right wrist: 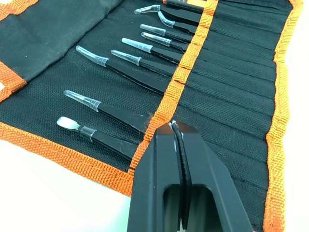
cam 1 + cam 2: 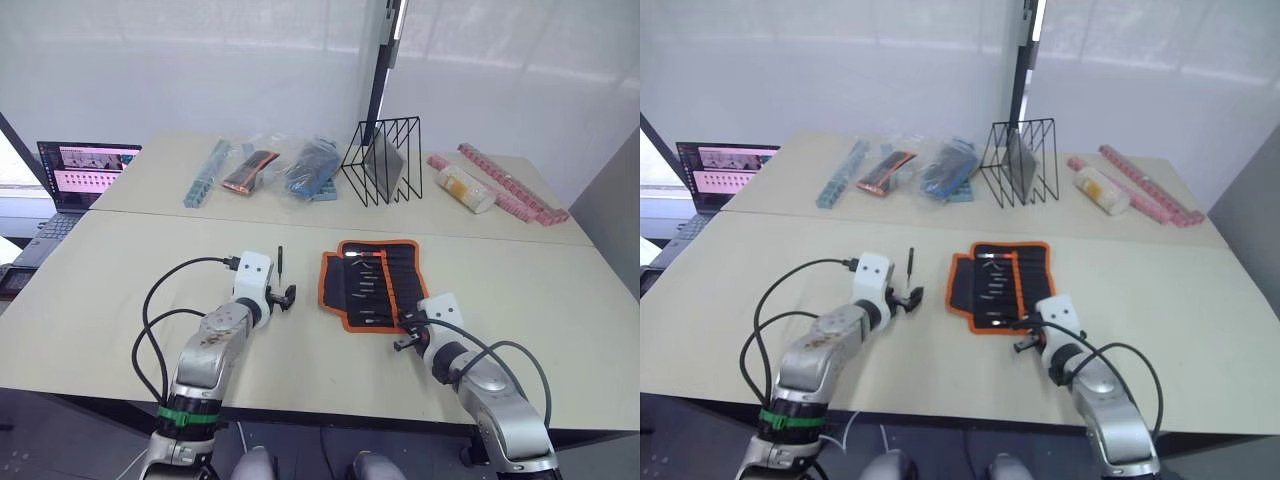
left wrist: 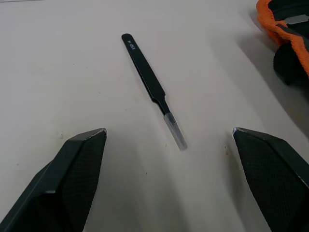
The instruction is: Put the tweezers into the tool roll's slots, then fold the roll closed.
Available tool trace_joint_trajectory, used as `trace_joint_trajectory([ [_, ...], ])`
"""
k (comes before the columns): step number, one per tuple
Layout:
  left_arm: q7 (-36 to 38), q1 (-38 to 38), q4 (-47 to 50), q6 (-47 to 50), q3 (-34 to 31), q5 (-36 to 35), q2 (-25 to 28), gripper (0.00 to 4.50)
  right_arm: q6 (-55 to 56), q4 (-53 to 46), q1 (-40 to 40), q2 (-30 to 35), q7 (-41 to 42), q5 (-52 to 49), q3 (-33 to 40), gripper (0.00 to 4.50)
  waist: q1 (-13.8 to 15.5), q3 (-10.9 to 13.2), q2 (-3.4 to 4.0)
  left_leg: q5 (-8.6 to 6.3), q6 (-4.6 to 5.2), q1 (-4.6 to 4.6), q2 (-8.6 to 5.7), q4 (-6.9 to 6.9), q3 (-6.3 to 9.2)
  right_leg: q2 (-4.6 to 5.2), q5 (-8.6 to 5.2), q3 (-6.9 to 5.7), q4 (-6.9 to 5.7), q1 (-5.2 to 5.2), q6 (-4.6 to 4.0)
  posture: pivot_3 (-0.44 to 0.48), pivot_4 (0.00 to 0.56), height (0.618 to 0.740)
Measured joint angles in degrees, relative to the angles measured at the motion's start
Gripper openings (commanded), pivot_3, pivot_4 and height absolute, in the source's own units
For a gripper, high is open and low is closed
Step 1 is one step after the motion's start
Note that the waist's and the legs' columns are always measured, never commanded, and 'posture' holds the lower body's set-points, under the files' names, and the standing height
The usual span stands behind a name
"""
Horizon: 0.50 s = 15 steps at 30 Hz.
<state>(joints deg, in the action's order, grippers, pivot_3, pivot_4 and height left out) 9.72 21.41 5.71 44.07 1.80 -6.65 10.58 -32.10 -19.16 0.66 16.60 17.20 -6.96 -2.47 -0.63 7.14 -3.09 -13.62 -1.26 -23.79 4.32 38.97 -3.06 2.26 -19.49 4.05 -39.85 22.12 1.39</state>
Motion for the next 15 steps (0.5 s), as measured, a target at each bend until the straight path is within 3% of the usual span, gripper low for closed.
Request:
trace_joint_trajectory([
  [3,-0.14,1.69,-2.87,-1.24,0.83,1.07,0.02,4.46,-0.01,-0.01,0.02,-0.22,-0.32,0.0,-0.01,0.0,-0.02,-0.04,0.09,0.0,0.0,0.01,0.0,0.0,0.01,0.0,0.0,0.0,0.0,0.0,0.0,0.0,0.15,0.687],
  [4,-0.14,2.0,-3.75,-2.02,1.18,1.44,0.03,3.91,-0.01,-0.02,0.06,-0.33,-0.42,0.0,-0.02,0.0,-0.02,-0.06,0.11,0.0,0.0,0.01,0.0,0.0,0.0,0.0,0.0,0.0,0.0,-0.01,0.0,0.0,0.15,0.687],
  [15,-0.09,3.44,-10.66,-10.06,2.7,4.54,-0.27,0.34,-0.08,-1.01,1.18,-0.57,-1.55,0.02,0.01,0.0,0.4,-0.15,0.27,0.01,0.01,0.02,-0.07,-0.01,0.0,0.06,0.0,0.0,0.03,-0.06,0.05,0.0,0.15,0.687],
])
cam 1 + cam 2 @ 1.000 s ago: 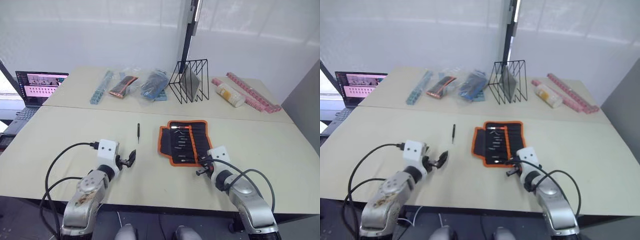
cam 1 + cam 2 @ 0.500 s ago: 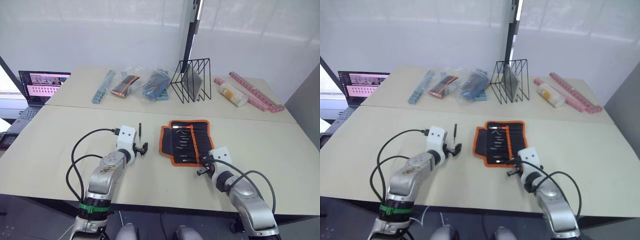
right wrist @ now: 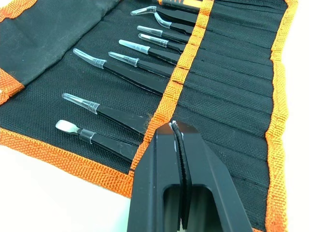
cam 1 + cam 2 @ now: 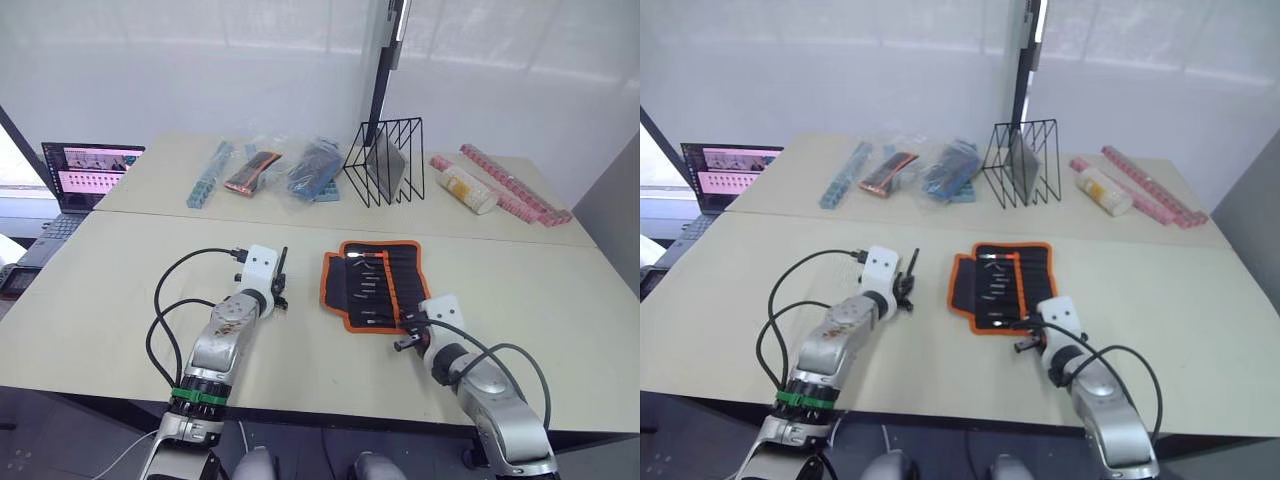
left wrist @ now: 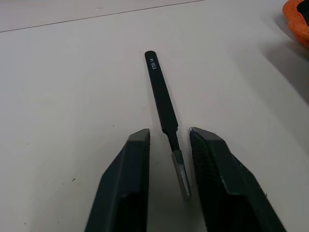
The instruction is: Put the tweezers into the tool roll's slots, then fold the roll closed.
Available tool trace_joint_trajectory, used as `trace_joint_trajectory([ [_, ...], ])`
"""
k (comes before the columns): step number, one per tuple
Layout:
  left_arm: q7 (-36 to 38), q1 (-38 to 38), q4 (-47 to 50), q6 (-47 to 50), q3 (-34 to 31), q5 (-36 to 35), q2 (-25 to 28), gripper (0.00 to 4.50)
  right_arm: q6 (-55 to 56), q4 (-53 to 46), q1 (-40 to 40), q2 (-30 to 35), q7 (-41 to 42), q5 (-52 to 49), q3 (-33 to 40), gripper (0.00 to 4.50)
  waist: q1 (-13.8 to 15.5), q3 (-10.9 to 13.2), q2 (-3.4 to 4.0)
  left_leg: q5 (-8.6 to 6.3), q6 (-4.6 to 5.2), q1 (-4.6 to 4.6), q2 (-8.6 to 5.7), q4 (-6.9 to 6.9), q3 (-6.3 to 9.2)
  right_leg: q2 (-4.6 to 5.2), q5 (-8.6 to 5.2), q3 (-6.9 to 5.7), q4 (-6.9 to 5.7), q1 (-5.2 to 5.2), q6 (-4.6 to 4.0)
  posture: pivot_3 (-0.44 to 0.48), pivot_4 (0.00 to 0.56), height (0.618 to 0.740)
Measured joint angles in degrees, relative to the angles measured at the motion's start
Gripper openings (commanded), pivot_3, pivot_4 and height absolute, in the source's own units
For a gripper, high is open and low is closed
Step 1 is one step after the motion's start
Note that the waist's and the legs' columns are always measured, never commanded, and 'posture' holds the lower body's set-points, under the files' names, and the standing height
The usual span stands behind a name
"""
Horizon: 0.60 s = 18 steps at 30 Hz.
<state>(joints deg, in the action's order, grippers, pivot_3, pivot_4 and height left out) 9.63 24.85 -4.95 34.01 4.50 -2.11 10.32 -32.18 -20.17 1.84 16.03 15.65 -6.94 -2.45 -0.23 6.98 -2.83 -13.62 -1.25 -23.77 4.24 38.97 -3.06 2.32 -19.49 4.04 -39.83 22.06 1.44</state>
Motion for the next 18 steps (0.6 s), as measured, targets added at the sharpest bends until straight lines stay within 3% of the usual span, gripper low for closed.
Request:
trace_joint_trajectory([
  [1,0.02,0.0,-0.48,-0.86,-0.05,0.04,0.0,0.02,0.0,-0.24,0.24,0.0,-0.02,0.0,0.0,0.0,0.03,-0.01,0.02,0.0,0.0,0.0,0.0,0.0,0.0,0.0,0.0,0.0,0.0,0.0,0.0,0.0,0.15,0.687],
  [7,1.66,-0.41,-1.55,-4.18,-0.67,-0.02,1.46,0.02,0.0,-0.49,0.43,0.0,0.04,-0.01,-0.01,0.0,0.07,-0.02,0.04,0.0,0.0,-0.01,-0.01,0.0,-0.01,0.01,-0.01,0.0,0.01,0.02,0.01,0.0,0.15,0.687],
  [18,10.21,-4.69,8.45,-3.67,-3.94,-2.44,11.58,0.02,0.05,0.24,-0.59,-0.45,0.51,0.0,-0.54,0.0,-0.6,0.1,-0.04,0.0,0.0,-0.06,0.01,-0.08,-0.03,0.04,0.0,0.0,0.03,0.1,0.01,0.0,0.15,0.687],
])
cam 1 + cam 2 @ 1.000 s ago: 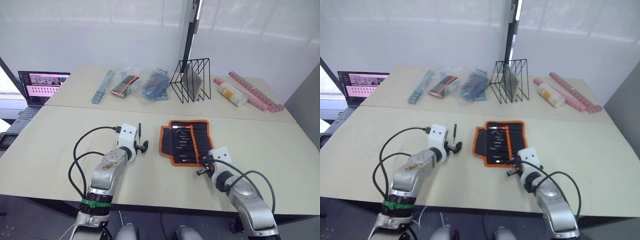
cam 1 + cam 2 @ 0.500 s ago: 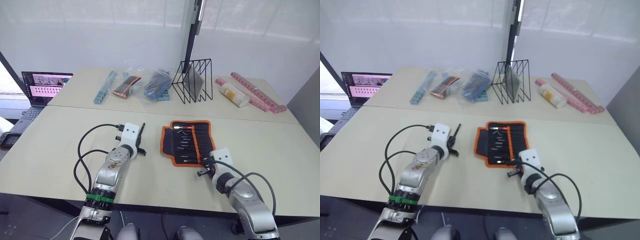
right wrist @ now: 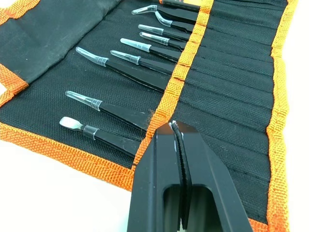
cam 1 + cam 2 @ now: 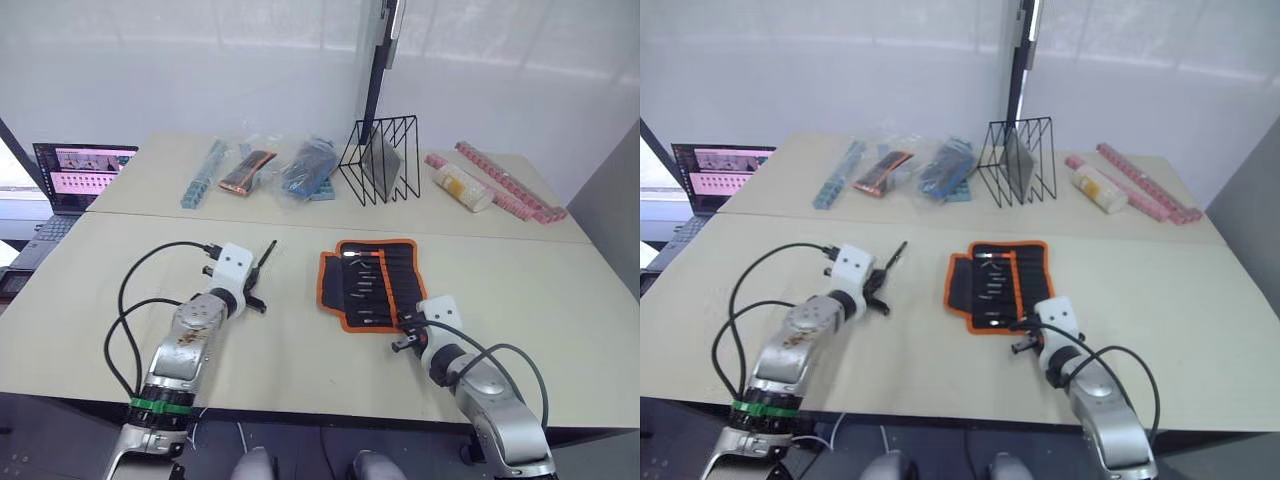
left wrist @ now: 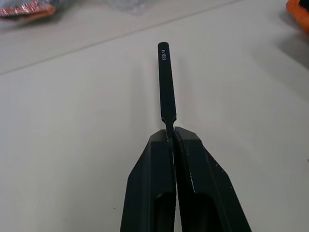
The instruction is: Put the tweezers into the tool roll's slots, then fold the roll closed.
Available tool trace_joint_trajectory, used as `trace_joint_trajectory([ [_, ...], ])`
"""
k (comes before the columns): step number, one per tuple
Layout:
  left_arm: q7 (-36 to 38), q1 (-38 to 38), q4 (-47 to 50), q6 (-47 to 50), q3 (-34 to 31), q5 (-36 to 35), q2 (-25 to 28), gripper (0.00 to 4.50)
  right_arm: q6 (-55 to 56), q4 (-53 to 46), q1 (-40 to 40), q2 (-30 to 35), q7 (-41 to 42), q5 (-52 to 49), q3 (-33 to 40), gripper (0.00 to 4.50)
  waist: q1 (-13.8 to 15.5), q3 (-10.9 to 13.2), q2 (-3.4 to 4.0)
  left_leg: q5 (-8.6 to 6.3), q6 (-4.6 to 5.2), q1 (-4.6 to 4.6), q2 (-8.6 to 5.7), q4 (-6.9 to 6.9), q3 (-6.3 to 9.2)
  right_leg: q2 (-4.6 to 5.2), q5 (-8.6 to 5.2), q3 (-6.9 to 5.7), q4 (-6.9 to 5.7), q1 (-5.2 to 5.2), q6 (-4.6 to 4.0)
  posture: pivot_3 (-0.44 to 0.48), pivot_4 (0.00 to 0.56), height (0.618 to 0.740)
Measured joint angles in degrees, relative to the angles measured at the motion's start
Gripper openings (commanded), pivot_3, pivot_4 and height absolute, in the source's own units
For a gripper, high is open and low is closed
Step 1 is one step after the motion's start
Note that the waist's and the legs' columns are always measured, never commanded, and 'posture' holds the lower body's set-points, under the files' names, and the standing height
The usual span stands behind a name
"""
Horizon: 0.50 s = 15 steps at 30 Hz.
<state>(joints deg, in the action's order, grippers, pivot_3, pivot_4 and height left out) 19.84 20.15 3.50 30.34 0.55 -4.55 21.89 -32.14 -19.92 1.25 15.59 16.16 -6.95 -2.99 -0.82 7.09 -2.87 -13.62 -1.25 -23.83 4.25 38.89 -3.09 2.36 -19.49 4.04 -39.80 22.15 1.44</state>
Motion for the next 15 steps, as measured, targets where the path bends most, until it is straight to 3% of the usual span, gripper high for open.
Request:
trace_joint_trajectory([
  [6,10.51,-6.15,8.26,-0.08,-3.69,-5.92,8.16,0.02,0.07,0.3,-0.5,-0.02,0.11,-0.01,-0.32,0.0,-0.39,0.03,0.04,-0.01,-0.01,0.01,0.1,-0.06,-0.04,-0.03,-0.01,-0.02,0.0,0.06,-0.02,0.0,0.15,0.687],
  [10,23.05,-12.84,11.27,1.01,-9.86,-11.93,21.38,0.02,0.07,0.31,-0.46,0.04,0.19,-0.02,-0.44,0.0,-0.57,0.26,0.26,-0.01,-0.01,0.03,0.21,-0.12,-0.07,-0.04,-0.05,-0.08,0.01,0.1,-0.11,0.0,0.15,0.687],
  [12,27.89,-13.87,12.35,1.2,-12.6,-14.19,25.57,0.02,0.05,0.61,-0.42,0.4,0.09,0.03,-0.09,0.0,-0.08,0.4,0.18,-0.01,-0.01,0.09,0.25,-0.1,-0.1,0.07,-0.06,-0.13,0.06,0.12,-0.12,0.0,0.15,0.687],
  [15,35.35,-15.18,13.59,0.73,-12.97,-15.88,33.1,0.02,0.05,0.83,-0.48,0.45,0.07,0.03,0.01,0.0,0.04,0.48,0.03,-0.01,-0.02,0.13,0.37,-0.09,-0.18,0.11,-0.06,-0.21,0.37,0.13,-0.16,0.0,0.15,0.687],
])
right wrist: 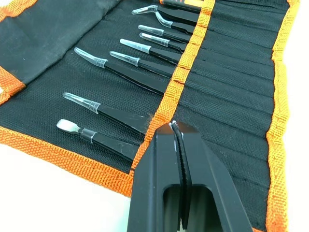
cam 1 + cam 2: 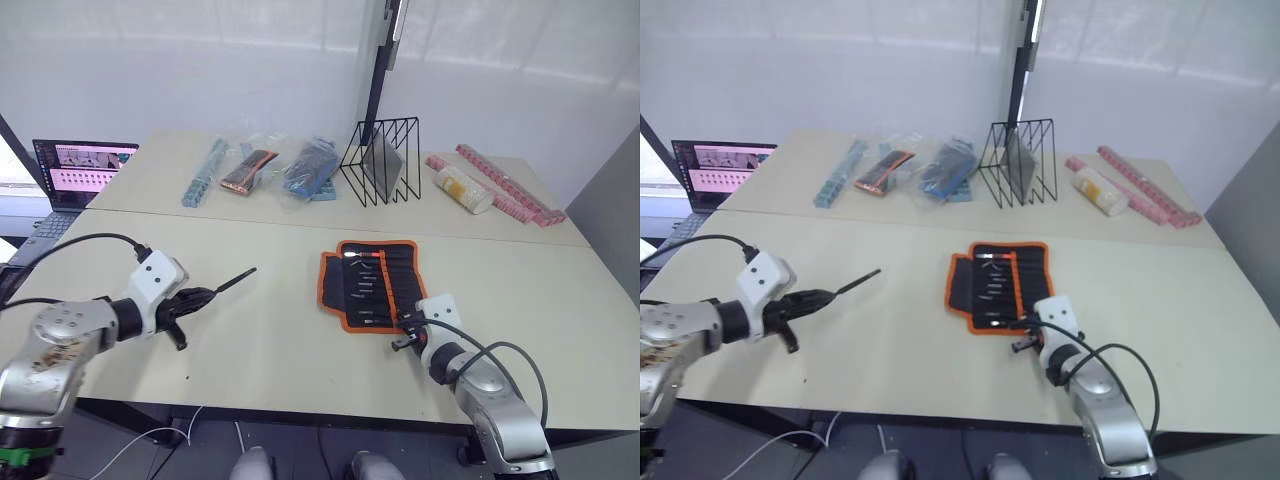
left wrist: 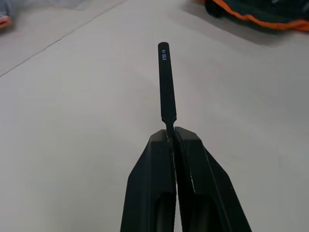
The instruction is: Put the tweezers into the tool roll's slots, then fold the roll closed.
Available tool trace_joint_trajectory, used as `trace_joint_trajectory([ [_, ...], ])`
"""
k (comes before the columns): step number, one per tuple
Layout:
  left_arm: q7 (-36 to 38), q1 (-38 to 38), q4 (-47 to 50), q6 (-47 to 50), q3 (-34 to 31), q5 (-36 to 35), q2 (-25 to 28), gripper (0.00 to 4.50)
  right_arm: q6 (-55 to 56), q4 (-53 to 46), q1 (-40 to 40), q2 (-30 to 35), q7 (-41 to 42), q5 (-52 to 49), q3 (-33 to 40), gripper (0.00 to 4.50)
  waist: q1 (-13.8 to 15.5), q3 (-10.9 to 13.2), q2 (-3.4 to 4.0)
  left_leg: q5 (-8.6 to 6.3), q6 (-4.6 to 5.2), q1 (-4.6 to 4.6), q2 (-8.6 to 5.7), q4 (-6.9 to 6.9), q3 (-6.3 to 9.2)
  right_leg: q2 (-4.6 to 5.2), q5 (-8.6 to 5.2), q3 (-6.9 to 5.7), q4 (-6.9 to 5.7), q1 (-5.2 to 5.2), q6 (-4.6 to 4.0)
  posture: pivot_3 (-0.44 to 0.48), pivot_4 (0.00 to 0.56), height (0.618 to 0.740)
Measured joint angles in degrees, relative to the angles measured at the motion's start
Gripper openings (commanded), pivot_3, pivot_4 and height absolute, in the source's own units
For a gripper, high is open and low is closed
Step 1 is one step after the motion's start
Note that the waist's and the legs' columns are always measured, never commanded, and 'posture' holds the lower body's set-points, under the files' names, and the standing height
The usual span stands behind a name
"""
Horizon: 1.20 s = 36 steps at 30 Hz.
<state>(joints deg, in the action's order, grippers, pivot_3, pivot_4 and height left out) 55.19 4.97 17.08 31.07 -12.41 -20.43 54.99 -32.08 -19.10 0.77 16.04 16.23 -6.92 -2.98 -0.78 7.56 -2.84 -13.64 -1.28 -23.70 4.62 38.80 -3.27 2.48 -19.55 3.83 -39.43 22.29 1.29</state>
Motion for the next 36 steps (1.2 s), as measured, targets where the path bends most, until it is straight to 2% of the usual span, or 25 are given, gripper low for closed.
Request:
trace_joint_trajectory([
  [2,3.48,0.12,-0.12,-0.39,0.04,-0.39,2.51,0.02,0.0,-0.07,0.04,-0.02,0.02,-0.02,-0.01,0.0,-0.03,0.0,0.0,0.0,0.0,-0.01,0.02,-0.05,-0.06,0.01,0.01,0.02,0.09,0.0,-0.01,0.0,0.15,0.687],
  [5,7.51,3.08,-0.83,-1.33,1.25,-1.77,3.29,0.02,0.0,-0.11,0.04,-0.32,-0.07,-0.01,-0.08,0.0,-0.01,-0.03,-0.05,0.0,0.0,-0.08,0.05,-0.05,-0.08,-0.03,0.02,0.02,0.09,-0.02,-0.02,0.0,0.15,0.687],
  [13,13.46,17.0,-3.96,-0.45,11.87,-2.56,1.23,0.02,0.0,-0.79,0.44,-1.36,-0.65,0.02,-0.2,0.0,-0.07,-0.04,-0.06,0.01,0.02,-0.25,0.0,-0.05,-0.11,-0.28,0.03,0.08,0.07,-0.02,-0.01,0.0,0.15,0.687],
  [17,18.26,27.39,-7.96,2.48,19.59,-2.23,-1.56,0.02,-0.04,-1.2,0.74,-1.96,-1.56,0.08,-0.27,0.0,-0.01,-0.03,-0.06,0.01,0.03,-0.3,0.0,-0.01,-0.04,-0.43,0.03,0.11,0.05,0.0,0.0,0.0,0.15,0.687],
  [19,20.07,32.02,-11.53,1.65,24.03,0.29,-3.54,0.02,-0.05,-1.58,1.04,-2.08,-1.94,0.1,-0.31,0.0,-0.01,-0.03,-0.05,0.01,0.03,-0.31,-0.01,-0.01,-0.01,-0.48,0.03,0.12,0.04,-0.01,0.01,0.0,0.15,0.687],
  [24,22.17,37.28,-20.44,-2.71,31.68,7.21,-7.57,0.02,-0.05,-2.8,1.7,-2.57,-2.85,0.13,-0.53,0.0,-0.04,-0.02,-0.04,0.01,0.04,-0.42,0.03,-0.01,0.06,-0.6,0.03,0.16,0.03,0.07,0.0,0.0,0.15,0.687],
  [31,23.2,46.75,-29.47,-5.0,36.59,12.35,-18.81,0.02,-0.05,-3.53,2.4,-3.66,-4.3,0.54,-0.83,0.0,0.02,-0.02,-0.05,0.02,0.04,-0.52,0.1,0.09,0.2,-0.79,0.03,0.2,0.02,0.06,0.0,0.0,0.15,0.687],
  [36,23.44,49.43,-33.43,-6.59,38.49,15.13,-21.71,0.02,-0.05,-3.94,2.65,-3.75,-4.35,0.53,-1.02,0.0,-0.12,0.03,0.07,0.02,0.04,-0.54,0.15,0.06,0.32,-0.93,0.03,0.25,-0.01,0.06,0.0,0.0,0.15,0.687],
])
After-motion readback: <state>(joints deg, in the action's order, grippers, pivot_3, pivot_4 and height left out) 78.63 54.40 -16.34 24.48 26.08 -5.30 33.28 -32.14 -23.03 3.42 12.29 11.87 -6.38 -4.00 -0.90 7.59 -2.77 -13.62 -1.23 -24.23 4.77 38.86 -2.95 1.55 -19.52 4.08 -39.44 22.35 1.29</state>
